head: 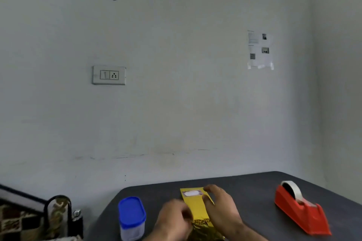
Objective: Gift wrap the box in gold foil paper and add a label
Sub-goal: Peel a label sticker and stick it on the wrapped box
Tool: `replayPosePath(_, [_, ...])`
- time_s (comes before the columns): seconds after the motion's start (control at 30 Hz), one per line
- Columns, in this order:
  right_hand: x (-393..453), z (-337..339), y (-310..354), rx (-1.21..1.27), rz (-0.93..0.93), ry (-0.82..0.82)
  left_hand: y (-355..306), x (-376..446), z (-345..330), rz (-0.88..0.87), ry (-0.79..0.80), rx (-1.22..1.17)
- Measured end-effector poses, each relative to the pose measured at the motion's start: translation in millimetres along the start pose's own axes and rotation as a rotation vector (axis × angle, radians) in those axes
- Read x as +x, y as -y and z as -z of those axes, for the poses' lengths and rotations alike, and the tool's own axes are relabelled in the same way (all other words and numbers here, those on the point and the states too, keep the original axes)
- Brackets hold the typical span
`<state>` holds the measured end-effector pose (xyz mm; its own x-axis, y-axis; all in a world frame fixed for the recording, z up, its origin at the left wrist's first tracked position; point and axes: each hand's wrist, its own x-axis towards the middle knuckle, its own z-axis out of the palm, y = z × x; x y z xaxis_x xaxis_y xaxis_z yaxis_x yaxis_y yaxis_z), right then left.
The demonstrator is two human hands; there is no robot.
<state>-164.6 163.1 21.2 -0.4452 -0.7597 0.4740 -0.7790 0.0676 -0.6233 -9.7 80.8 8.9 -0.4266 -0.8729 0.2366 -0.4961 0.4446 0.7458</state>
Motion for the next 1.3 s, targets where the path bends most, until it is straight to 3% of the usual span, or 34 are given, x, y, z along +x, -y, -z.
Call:
replayPosePath(0.1, [19,-9,14,0.321,0.007,0.050,-32,36,0,0.069,-0.326,-0.583])
replayPosePath(0.17, [34,-10,22,0.432,0.073,0.111,-54,57,-2,0.102,-0.374,-0.857])
replayPosePath(0.3, [94,0,13,0.498,0.129,-0.018,-80,116,-11,0.057,-0.330,-0.949])
replayPosePath(0.5, [162,29,4,0.534,0.078,0.114,-98,170,-3,-0.024,-0.307,-0.904])
replayPosePath(0.83, [257,93,69,0.577,-0.138,-0.048,-193,219,94,-0.192,-0.065,-0.508])
replayPosePath(1.03, [314,163,146,0.533,-0.083,0.006,-285,254,189,-0.236,-0.044,-0.399])
replayPosePath(1.1, [326,189,172,0.544,-0.051,0.044,-311,263,210,-0.247,-0.103,-0.332])
replayPosePath(1.2, [345,225,209,0.716,-0.076,0.001,-353,269,236,-0.257,-0.192,-0.332])
replayPosePath(1.3, [358,251,228,0.881,-0.140,0.016,-383,264,242,-0.214,-0.182,-0.479])
